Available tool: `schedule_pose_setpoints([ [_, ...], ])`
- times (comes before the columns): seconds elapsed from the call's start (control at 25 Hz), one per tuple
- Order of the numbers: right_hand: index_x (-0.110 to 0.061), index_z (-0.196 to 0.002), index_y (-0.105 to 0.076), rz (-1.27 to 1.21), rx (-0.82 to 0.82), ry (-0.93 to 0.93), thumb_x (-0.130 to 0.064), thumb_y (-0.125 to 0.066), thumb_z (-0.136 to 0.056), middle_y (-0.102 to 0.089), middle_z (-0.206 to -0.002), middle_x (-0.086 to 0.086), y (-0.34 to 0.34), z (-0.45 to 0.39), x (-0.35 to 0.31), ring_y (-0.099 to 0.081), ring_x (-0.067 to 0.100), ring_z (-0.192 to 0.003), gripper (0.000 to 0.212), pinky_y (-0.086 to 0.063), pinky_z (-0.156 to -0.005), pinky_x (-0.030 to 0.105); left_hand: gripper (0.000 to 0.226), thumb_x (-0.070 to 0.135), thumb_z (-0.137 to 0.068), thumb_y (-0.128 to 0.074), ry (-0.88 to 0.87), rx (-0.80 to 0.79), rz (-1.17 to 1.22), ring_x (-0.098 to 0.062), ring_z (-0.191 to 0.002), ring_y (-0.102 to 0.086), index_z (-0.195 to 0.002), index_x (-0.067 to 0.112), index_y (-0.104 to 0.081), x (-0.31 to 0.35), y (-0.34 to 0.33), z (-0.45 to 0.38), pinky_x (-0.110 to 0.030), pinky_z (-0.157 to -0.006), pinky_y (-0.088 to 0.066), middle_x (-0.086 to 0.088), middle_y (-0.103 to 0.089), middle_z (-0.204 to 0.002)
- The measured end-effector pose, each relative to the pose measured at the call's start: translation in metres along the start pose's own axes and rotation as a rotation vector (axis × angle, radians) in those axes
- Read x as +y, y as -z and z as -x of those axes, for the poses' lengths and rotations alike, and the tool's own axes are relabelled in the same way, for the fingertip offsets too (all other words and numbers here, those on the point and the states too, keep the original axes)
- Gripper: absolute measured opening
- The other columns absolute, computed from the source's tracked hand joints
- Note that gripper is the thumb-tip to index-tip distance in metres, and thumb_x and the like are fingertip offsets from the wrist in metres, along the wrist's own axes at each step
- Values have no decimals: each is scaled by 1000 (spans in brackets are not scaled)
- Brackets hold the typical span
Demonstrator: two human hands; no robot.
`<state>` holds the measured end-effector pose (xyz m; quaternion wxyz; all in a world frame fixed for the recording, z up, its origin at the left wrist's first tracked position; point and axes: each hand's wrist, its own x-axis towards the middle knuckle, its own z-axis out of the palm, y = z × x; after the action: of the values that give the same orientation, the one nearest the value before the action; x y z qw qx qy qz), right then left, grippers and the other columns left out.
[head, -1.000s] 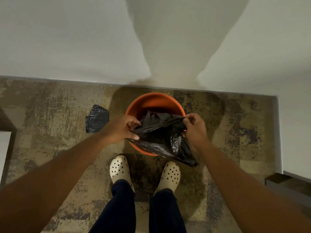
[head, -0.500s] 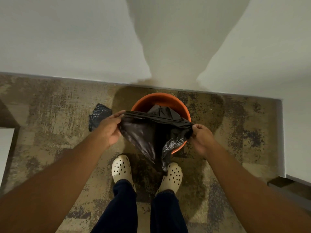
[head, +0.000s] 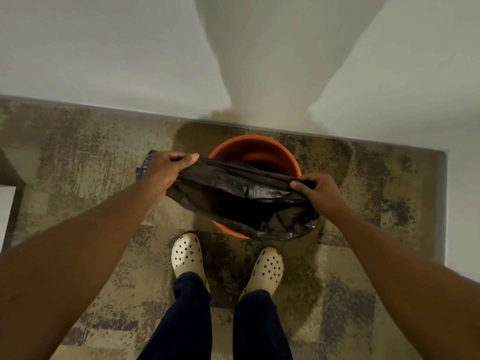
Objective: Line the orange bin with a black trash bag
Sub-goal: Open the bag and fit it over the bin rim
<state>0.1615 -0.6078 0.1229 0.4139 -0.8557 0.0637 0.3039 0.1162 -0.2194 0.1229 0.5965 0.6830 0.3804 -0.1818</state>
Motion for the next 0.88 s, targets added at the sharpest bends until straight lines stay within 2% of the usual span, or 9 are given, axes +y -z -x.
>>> schedule_pose_setpoints([
  [0.12, -20, -86, -80, -80, 183, -16, -31, -69, -102, -78, -86, 7, -6, -22, -3, -70, 5, -74, 22, -59, -71, 27, 6, 37, -86, -88, 13, 2, 98, -17, -77, -83, -81, 33, -88, -3, -16, -18, -29, -63, -66, 3, -86, -85],
  [0.2, -31, -77, -77, -177, 248, -28, -31, -68, -102, -75, -73, -9, -11, -38, -4, -65, -8, -63, 27, -54, -59, 14, 6, 34, -86, -88, -2, 18, 155, -18, -79, -83, -81, 30, -88, -7, -27, -29, -33, -70, -67, 2, -86, -86],
  [0.24, -33, -77, -77, -221, 264, -46, -32, -70, -102, -75, -70, -16, -13, -47, -5, -66, -9, -62, 26, -54, -59, 12, 6, 32, -86, -88, -12, 37, 175, -18, -80, -83, -81, 29, -88, -9, -30, -37, -36, -76, -68, 1, -86, -86],
  [0.4, -33, -76, -78, -246, 285, -99, -36, -73, -98, -74, -66, -24, -14, -89, -4, -69, -10, -61, 23, -56, -60, 11, 4, 32, -85, -90, -35, 69, 206, -21, -87, -83, -83, 29, -88, -9, -37, -71, -43, -89, -68, 0, -86, -90],
  [0.52, -26, -85, -81, -223, 296, -142, -42, -74, -96, -75, -73, -17, -18, -122, 0, -70, -3, -69, 21, -60, -72, 22, 5, 31, -86, -90, -44, 75, 235, -22, -95, -83, -86, 27, -86, -6, -46, -98, -44, -97, -66, 1, -86, -92],
  [0.6, -19, -91, -84, -234, 324, -172, -44, -74, -96, -75, -77, -10, -23, -139, 0, -71, 4, -74, 27, -61, -80, 27, 6, 29, -87, -89, -44, 110, 279, -23, -104, -81, -87, 27, -84, -2, -55, -113, -44, -103, -63, 2, -85, -94],
  [0.68, -21, -83, -82, -285, 327, -216, -44, -75, -95, -77, -80, -6, -27, -153, 0, -74, 10, -79, 26, -64, -81, 30, 9, 30, -87, -89, -20, 167, 305, -24, -111, -78, -86, 26, -81, 0, -63, -127, -45, -106, -61, 1, -83, -99],
  [0.76, -25, -76, -77, -303, 317, -271, -42, -78, -93, -78, -86, -2, -29, -163, 0, -77, 18, -86, 24, -65, -85, 36, 11, 31, -86, -89, 33, 199, 290, -25, -111, -77, -88, 24, -80, -2, -69, -136, -45, -105, -61, -3, -82, -106],
  [0.88, -18, -88, -83, -209, 279, -346, -38, -83, -89, -79, -103, 10, -30, -170, 7, -77, 29, -96, 21, -65, -92, 45, 19, 35, -82, -92, 182, 232, 121, -29, -104, -76, -90, 23, -80, -11, -73, -143, -47, -100, -63, -8, -80, -110],
])
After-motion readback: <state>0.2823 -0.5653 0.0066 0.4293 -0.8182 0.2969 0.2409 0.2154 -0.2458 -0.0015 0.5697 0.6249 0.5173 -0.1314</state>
